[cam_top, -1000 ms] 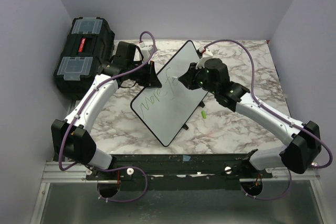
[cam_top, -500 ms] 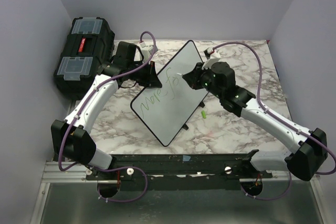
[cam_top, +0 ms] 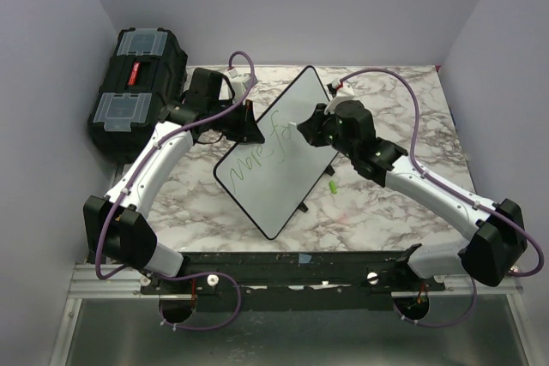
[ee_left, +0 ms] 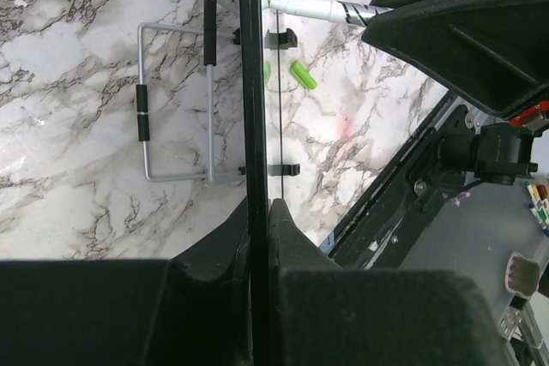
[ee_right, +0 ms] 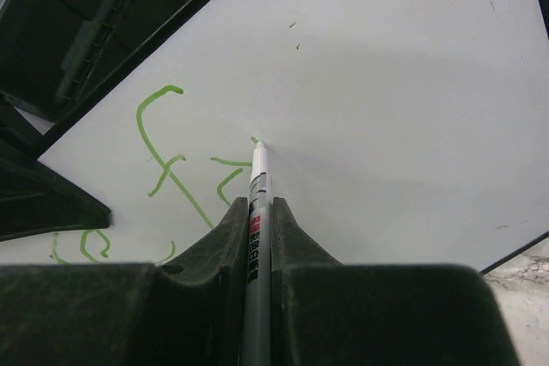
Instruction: Write a sentence on the whiteboard
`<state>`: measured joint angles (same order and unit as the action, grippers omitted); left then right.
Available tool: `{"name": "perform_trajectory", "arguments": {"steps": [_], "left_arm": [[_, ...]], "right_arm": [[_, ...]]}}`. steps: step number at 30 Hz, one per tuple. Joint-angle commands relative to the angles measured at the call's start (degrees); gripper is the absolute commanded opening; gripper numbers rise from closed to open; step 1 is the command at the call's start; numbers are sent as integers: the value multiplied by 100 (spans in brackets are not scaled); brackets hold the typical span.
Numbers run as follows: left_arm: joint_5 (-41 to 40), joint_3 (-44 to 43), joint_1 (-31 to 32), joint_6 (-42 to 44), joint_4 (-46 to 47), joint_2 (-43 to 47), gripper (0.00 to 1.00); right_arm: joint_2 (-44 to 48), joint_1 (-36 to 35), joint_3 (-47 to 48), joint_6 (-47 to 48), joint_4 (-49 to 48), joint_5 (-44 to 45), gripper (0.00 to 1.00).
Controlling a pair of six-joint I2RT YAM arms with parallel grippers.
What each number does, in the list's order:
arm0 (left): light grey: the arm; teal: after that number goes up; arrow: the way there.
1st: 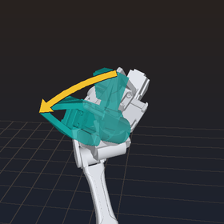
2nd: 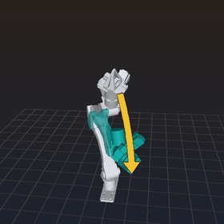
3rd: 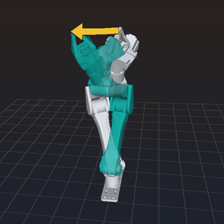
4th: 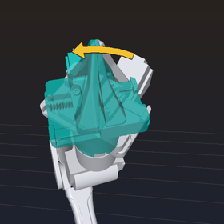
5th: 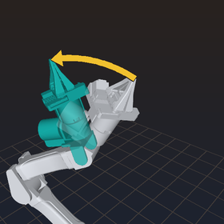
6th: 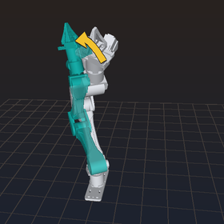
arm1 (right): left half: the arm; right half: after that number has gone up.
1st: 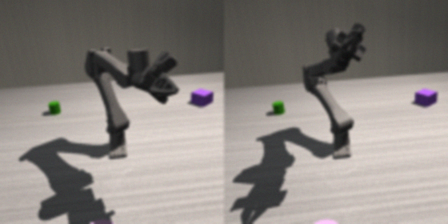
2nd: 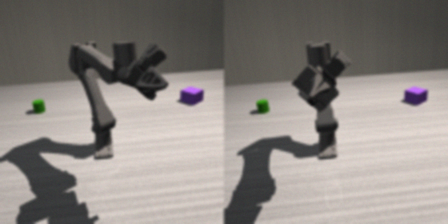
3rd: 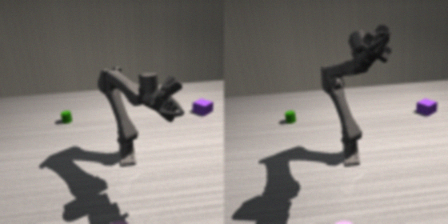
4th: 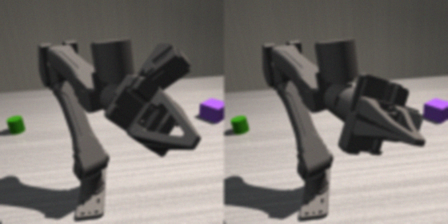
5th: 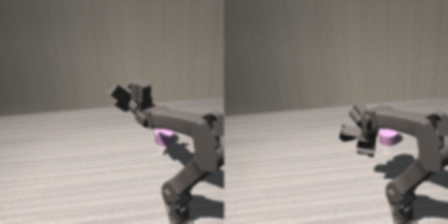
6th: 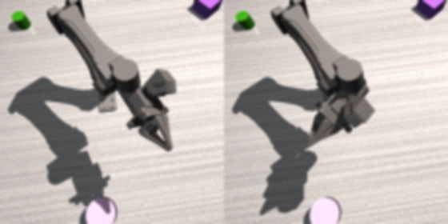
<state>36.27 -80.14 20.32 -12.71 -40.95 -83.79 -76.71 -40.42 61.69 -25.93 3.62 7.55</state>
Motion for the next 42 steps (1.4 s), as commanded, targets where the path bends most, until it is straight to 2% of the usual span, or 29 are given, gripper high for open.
{"name": "perform_trajectory", "arguments": {"steps": [1, 21, 42], "left_arm": [[-332, 33, 130, 621, 105, -4, 0], [-331, 25, 130, 621, 105, -19, 0], [-322, 42, 148, 618, 105, -36, 0]], "right_arm": [[-64, -21, 75, -44, 226, 49, 1], [148, -28, -570, -164, 362, -169, 1], [-273, -22, 142, -163, 324, -61, 1]]}}
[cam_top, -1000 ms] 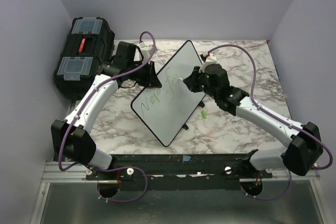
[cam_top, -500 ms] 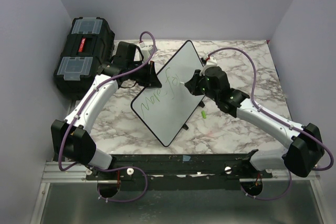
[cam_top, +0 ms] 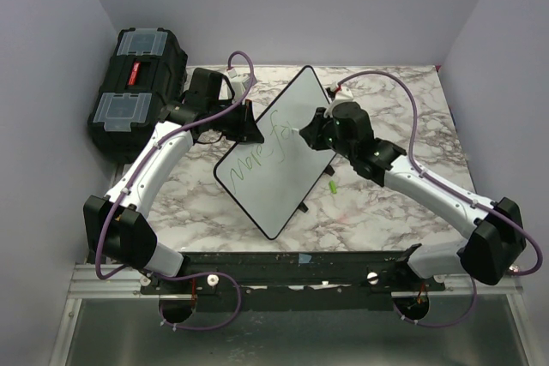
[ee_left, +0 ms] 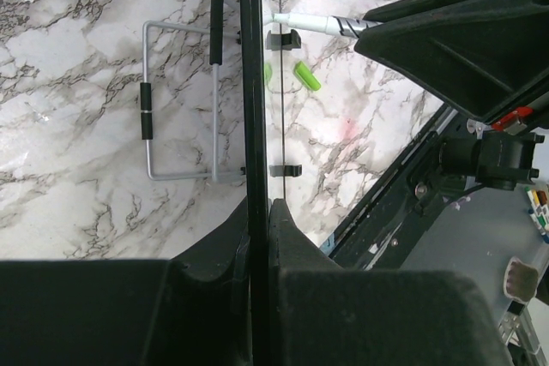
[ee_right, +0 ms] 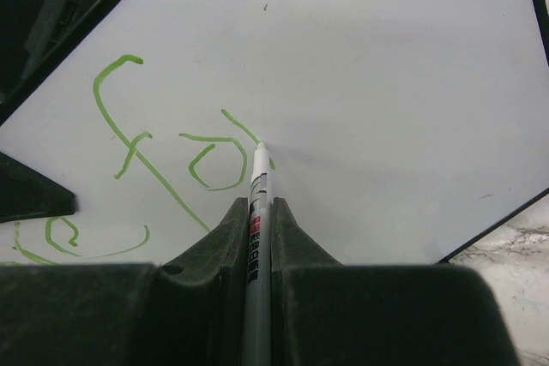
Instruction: Write a sentence on the whiteboard
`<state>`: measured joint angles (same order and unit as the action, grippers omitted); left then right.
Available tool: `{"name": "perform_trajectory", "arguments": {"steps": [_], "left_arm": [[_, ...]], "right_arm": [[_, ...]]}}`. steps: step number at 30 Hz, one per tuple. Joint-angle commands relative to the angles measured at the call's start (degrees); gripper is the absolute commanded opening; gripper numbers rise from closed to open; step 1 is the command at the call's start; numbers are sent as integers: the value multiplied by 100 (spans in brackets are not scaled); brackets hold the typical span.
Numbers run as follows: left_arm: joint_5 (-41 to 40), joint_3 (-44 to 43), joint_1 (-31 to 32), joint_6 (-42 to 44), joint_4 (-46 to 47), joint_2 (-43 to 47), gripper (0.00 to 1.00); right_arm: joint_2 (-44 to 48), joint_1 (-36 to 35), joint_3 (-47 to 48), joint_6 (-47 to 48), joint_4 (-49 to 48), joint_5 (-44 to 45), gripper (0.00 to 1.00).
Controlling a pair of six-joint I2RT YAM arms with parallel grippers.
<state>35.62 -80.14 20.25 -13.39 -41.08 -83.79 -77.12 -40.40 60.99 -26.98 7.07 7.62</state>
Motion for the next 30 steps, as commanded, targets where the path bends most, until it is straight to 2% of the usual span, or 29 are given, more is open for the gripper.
{"name": "perform_trajectory", "arguments": {"steps": [1, 17, 30], "left_arm": [[-257, 34, 150, 688, 118, -35, 0], [-279, 33, 152, 699, 109, -34, 0], [-345, 16, 157, 710, 83, -72, 0]], "right_arm": [[-249, -29, 249, -50, -22, -51, 1], [-593, -29, 918, 23, 193, 339, 1], [120, -27, 864, 175, 339, 585, 1]]}}
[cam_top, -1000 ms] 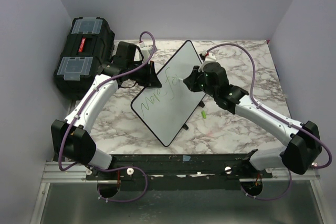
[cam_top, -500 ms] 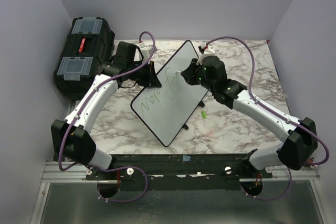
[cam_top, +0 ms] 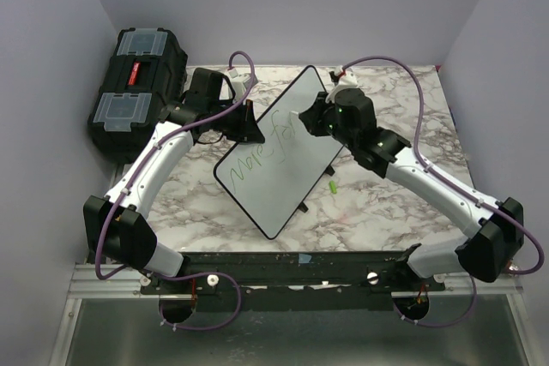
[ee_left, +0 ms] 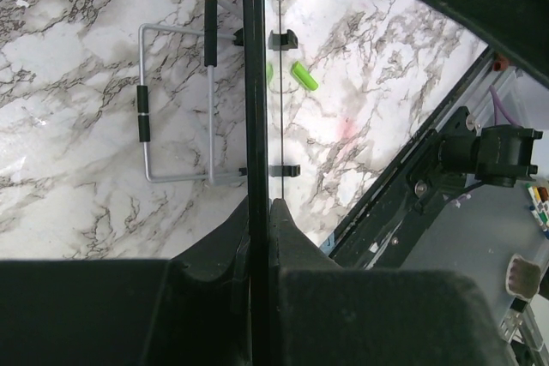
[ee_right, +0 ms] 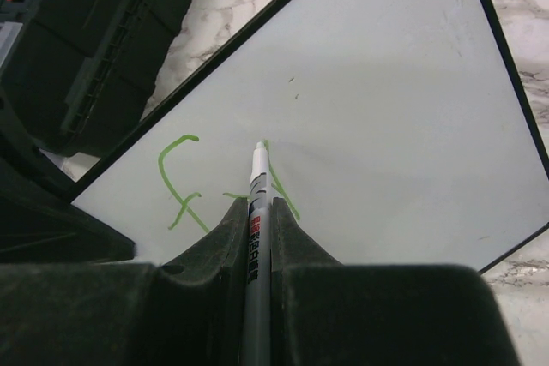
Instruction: Write a sentence on the whiteboard
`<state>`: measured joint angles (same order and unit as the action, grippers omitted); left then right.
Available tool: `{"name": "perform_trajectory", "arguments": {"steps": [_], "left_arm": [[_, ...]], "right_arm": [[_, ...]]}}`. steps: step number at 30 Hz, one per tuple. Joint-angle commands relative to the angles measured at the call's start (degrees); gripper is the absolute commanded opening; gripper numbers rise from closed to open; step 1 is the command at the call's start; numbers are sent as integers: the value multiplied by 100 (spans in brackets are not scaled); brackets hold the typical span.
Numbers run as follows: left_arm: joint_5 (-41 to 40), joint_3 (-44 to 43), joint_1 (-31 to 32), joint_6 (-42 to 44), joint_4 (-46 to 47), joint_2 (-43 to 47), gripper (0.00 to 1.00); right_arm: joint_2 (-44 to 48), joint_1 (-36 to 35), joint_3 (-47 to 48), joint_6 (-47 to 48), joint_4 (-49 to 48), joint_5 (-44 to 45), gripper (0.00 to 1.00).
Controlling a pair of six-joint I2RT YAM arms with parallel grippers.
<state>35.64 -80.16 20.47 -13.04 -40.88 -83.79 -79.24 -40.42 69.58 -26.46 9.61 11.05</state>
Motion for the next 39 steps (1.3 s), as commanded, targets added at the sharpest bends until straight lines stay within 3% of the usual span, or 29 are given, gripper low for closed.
{"name": "perform_trajectory", "arguments": {"steps": [1, 24, 39], "left_arm": [[-347, 18, 138, 680, 63, -76, 0], [-320, 44, 141, 680, 72, 12, 0], [-294, 18, 141, 675, 72, -6, 0]], "right_arm": [[367, -25, -57, 127, 85, 293, 1], [-183, -27, -9, 121, 32, -2, 1], [51, -20, -705, -48, 41, -112, 1]]}}
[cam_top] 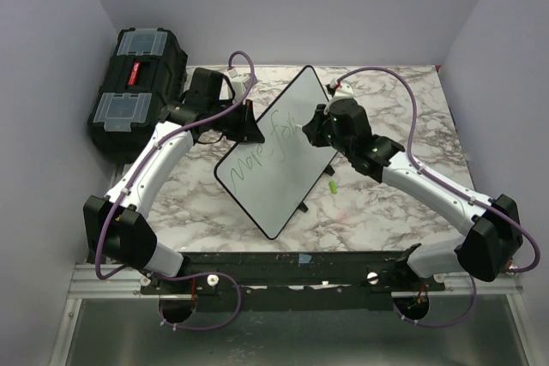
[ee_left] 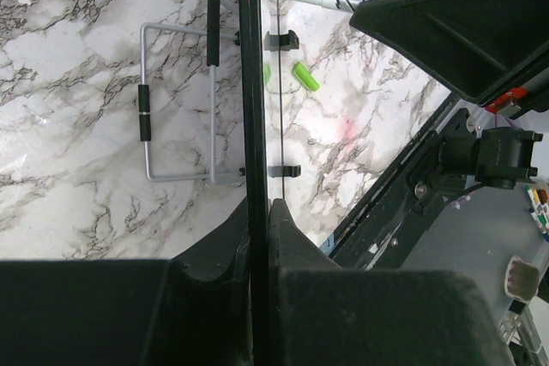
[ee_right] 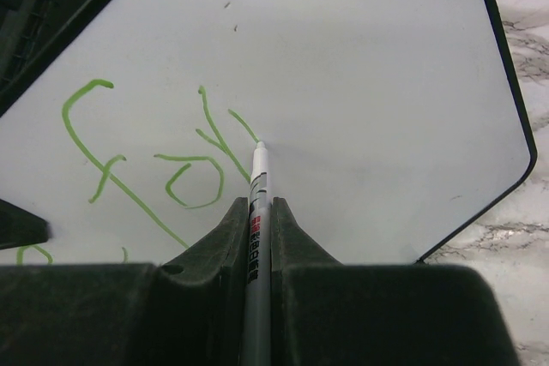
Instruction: Write a sentence on the whiteboard
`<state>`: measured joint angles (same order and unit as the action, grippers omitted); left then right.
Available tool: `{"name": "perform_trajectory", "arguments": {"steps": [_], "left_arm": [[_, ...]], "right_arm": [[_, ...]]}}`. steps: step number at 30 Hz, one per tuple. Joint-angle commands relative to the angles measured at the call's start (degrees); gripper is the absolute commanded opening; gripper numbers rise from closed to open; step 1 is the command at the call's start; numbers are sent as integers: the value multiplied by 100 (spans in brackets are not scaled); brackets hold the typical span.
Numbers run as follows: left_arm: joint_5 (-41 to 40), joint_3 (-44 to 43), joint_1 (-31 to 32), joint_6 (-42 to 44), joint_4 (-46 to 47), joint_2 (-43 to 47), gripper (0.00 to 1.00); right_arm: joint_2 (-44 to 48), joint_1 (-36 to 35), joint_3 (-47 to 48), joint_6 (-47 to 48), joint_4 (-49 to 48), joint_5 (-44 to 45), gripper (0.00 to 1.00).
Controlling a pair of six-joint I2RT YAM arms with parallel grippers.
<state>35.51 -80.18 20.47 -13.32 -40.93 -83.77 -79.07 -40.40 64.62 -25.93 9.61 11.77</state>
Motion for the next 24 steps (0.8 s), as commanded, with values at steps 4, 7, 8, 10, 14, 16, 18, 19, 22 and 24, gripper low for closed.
{"name": "perform_trajectory", "arguments": {"steps": [4, 7, 8, 10, 14, 16, 18, 19, 22, 24], "left_arm": [[-281, 27, 141, 701, 76, -5, 0], [-286, 36, 139, 707, 76, 2, 0], [-289, 38, 141, 707, 76, 1, 0], [-282, 38, 148, 708, 76, 1, 0], [-281, 46, 158, 708, 76, 10, 0], [-281, 51, 159, 707, 76, 18, 0], [-281, 47, 157, 707, 84, 18, 0], [-279, 47, 158, 708, 77, 25, 0], [-283, 47, 159, 701, 85, 18, 0], [-290, 48, 155, 708, 85, 14, 0]], "right_arm": [[8, -27, -172, -85, 41, -185, 1], [-46, -21, -40, -45, 41, -132, 1], [-68, -27, 10, -31, 45, -115, 1], [-124, -27, 129, 36, 50, -114, 1], [-255, -29, 393, 157, 109, -69, 1], [-308, -29, 490, 192, 112, -39, 1], [-356, -29, 583, 207, 116, -11, 1], [-384, -29, 631, 216, 112, -2, 1], [-455, -29, 750, 236, 120, 18, 1], [-494, -24, 812, 255, 120, 23, 1]]}}
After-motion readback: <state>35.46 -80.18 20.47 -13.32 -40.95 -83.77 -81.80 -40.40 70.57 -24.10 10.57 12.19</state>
